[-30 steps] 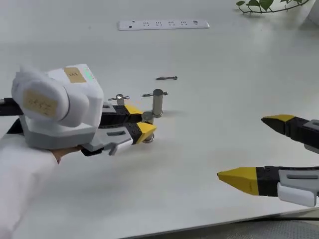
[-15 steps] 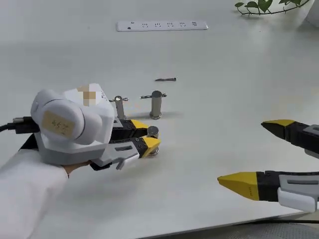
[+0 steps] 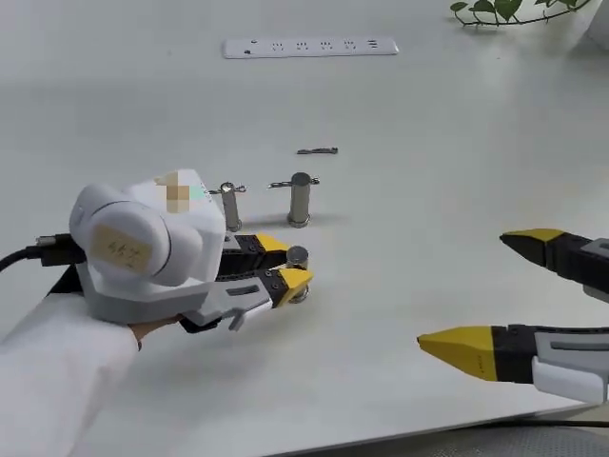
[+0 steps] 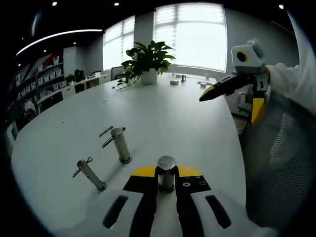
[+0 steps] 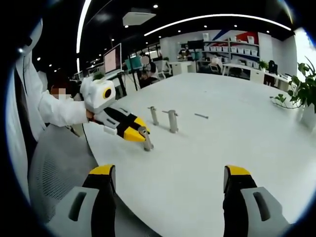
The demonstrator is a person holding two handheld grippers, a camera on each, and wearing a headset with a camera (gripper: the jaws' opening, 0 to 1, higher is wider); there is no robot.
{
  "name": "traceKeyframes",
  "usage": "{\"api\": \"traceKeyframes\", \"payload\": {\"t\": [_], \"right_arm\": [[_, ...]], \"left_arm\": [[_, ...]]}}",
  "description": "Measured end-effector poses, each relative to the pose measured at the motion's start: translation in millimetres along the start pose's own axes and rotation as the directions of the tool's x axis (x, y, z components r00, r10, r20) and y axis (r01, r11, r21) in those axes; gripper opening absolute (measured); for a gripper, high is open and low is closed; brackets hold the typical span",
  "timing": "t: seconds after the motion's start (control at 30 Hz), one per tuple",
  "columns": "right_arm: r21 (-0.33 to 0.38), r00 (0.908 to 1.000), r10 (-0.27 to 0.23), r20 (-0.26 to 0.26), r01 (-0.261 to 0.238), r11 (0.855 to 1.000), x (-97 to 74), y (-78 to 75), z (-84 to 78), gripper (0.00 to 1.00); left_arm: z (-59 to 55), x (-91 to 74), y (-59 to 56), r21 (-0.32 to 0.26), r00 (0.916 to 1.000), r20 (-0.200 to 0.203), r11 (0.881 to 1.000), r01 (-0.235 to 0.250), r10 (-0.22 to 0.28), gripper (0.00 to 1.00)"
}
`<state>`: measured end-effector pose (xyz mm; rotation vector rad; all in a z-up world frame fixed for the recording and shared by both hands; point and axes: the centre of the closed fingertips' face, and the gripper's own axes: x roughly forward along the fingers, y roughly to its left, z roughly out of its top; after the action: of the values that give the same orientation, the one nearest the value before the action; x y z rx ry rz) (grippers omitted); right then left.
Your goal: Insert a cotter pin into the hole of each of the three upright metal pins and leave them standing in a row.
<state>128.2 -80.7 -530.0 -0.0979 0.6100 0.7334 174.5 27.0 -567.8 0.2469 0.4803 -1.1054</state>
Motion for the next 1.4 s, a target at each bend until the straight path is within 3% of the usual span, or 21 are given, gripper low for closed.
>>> {"api": "traceKeyframes", "payload": {"t": [0.1, 0.13, 0.17, 0.2, 0.27, 0.47, 0.5, 0.53, 0.63, 0.93, 1.03, 1.1, 1.13, 1.23, 1.27, 1.33, 1.4], "right_arm": [[-0.001, 1.0, 0.002, 0.0, -0.002, 1.0, 0.5, 0.7, 0.1, 0.88], [-0.003, 1.0, 0.003, 0.001, -0.003, 1.0, 0.6, 1.0, 0.4, 0.88], [-0.002, 1.0, 0.002, 0.0, -0.002, 1.0, 0.7, 0.9, 0.5, 0.88], [-0.002, 1.0, 0.002, 0.001, -0.002, 1.0, 0.7, 0.9, 0.5, 0.88], [-0.003, 1.0, 0.004, -0.002, -0.004, 1.0, 0.5, 1.4, -0.3, 0.88], [-0.001, 0.9999, 0.004, -0.015, -0.004, 1.0, 2.0, 0.8, -5.2, 0.88], [-0.003, 0.9998, 0.005, -0.017, -0.005, 1.0, 2.2, 0.6, -5.6, 0.88], [-0.005, 0.9998, 0.005, -0.021, -0.005, 1.0, 2.0, -0.2, -6.6, 0.88], [-0.003, 0.9996, 0.0, -0.027, 0.0, 1.0, 1.8, -4.2, -8.1, 0.88], [-0.075, 0.9979, 0.018, -0.063, -0.023, 0.997, -2.8, -13.5, -0.2, 0.87], [-0.118, 0.9975, 0.017, -0.068, -0.025, 0.993, -3.6, -22.8, 13.7, 0.75], [-0.141, 0.9963, 0.041, -0.076, -0.051, 0.989, -2.1, -26.2, 25.1, 0.69], [-0.167, 0.9942, 0.059, -0.09, -0.074, 0.983, 0.0, -28.3, 28.5, 0.68], [-0.281, 0.9805, 0.099, -0.17, -0.144, 0.949, 4.4, -34.8, 37.7, 0.67], [-0.323, 0.974, 0.111, -0.197, -0.172, 0.931, 6.9, -37.5, 43.1, 0.67], [-0.357, 0.9665, 0.136, -0.218, -0.208, 0.91, 13.7, -41.3, 54.4, 0.67], [-0.373, 0.9628, 0.152, -0.223, -0.229, 0.899, 21.0, -44.8, 63.8, 0.66]], "left_arm": [[0.4, -0.2, 0.0, 0.014, 1.0, 0.003, 1.0, 0.0, 0.0, 0.11], [-2.2, -1.4, 1.2, -0.022, 0.9998, -0.021, 1.0, -0.008, 0.008, 0.14], [-3.6, -2.0, -2.3, -0.059, 0.9994, -0.033, 0.998, 0.006, -0.008, 0.21], [1.9, -3.3, -2.7, -0.047, 0.9999, 0.001, 0.999, 0.017, -0.016, 0.29], [4.9, -7.9, -3.9, -0.053, 0.9997, 0.015, 0.998, 0.022, -0.021, 0.48], [-3.3, -25.2, -10.2, -0.093, 0.9976, -0.001, 0.993, 0.07, -0.07, 0.78], [-2.9, -31.6, -17.1, -0.185, 0.9941, 0.014, 0.977, 0.108, -0.107, 0.8], [0.3, -34.6, -17.6, -0.204, 0.993, 0.04, 0.972, 0.117, -0.111, 0.86], [5.9, -48.7, -14.4, -0.17, 0.9938, 0.07, 0.981, 0.098, -0.087, 0.99], [-3.8, -69.7, -11.9, -0.15, 0.999, 0.026, 0.988, 0.039, -0.035, 0.99], [-7.8, -74.7, -11.5, -0.167, 0.9996, 0.015, 0.986, 0.026, -0.024, 0.99], [-11.8, -77.4, -9.8, -0.178, 0.9999, -0.001, 0.984, 0.012, -0.012, 0.99], [-13.2, -80.0, -8.9, -0.18, 1.0, -0.001, 0.984, 0.004, -0.004, 0.99], [-14.2, -86.0, -8.0, -0.196, 0.9999, 0.006, 0.981, -0.011, 0.013, 0.99], [-13.9, -88.2, -8.0, -0.2, 0.9998, 0.008, 0.98, -0.017, 0.019, 0.99], [-13.7, -91.3, -8.1, -0.205, 0.9996, 0.012, 0.978, -0.023, 0.026, 0.99], [-13.2, -93.4, -9.0, -0.209, 0.9995, 0.014, 0.978, -0.026, 0.029, 0.99]]}}
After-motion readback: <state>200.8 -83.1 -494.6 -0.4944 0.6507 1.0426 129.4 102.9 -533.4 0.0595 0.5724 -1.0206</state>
